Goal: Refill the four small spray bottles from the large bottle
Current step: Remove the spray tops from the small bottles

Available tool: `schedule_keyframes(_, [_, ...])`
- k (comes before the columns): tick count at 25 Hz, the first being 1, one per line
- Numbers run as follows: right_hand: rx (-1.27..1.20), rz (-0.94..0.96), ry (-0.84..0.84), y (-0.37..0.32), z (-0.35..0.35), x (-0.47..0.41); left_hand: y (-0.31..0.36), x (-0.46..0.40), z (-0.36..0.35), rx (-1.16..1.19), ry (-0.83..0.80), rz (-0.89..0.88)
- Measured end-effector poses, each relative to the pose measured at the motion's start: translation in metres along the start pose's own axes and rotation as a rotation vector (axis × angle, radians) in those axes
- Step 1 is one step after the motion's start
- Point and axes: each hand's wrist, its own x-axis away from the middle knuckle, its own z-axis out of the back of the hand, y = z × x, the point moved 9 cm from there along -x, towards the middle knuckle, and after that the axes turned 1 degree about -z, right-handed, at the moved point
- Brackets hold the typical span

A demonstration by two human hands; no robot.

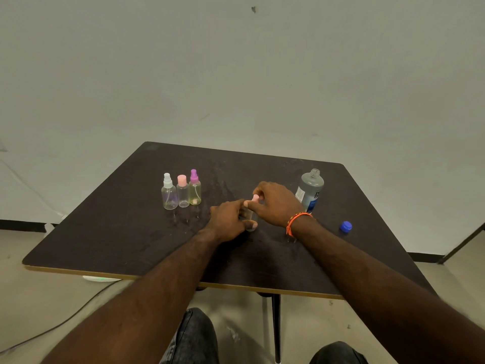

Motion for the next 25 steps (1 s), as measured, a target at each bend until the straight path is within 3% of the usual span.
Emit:
schedule_keyframes(7, [-0.089, 0.088, -0.027, -0.013, 0.002, 0.006, -0.003, -0.001, -0.003, 0.023, -0.021, 0.01])
schedule_keyframes(13, [0.078, -0.009, 0.031, 0.001, -0.002, 0.0, -0.002, -0.001, -0.002, -0.006, -0.004, 0.011])
schedule_keyframes(18, [-0.033, 0.051, -0.021, -0.009, 0.0, 0.001, -0.003, 0.0, -0.002, -0.007, -0.006, 0.01])
schedule_keyframes(22, [0.058, -0.024, -0.027, 0.001, -0.006, -0.002, -0.002, 0.001, -0.002, -0.028, -0.001, 0.02])
schedule_keyframes(25, [-0.004, 0.01, 0.072, -0.003, 0.005, 0.002, -0.001, 0.001, -0.001, -0.013, 0.004, 0.02])
